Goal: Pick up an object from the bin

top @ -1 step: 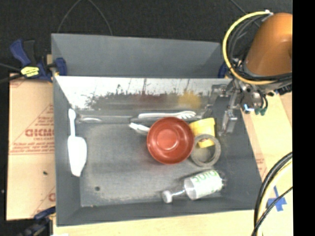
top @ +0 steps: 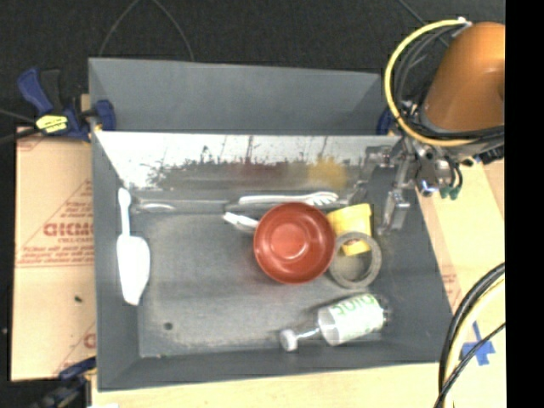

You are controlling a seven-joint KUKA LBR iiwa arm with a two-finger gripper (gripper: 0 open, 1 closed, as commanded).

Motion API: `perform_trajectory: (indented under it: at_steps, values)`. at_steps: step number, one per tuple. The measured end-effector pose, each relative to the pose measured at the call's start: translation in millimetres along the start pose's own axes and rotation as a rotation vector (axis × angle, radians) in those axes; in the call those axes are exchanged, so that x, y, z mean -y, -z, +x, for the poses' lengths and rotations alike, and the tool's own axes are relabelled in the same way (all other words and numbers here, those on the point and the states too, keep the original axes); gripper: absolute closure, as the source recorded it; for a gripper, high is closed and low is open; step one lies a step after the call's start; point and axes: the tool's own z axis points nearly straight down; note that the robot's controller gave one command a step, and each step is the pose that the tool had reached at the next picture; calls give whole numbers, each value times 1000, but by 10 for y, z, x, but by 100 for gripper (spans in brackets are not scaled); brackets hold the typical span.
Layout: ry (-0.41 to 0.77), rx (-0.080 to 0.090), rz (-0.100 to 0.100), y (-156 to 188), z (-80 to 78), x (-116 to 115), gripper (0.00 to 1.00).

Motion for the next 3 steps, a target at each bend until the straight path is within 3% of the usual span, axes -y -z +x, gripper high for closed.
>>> perform_trajectory:
  at_steps: [1, 2, 3]
  values:
    - [9, -1, -2, -611, -184, -448, 0]
    - [29, 7, 3, -628, 54, -327, 0]
    - [-61, 6, -1, -1059, -125, -555, 0]
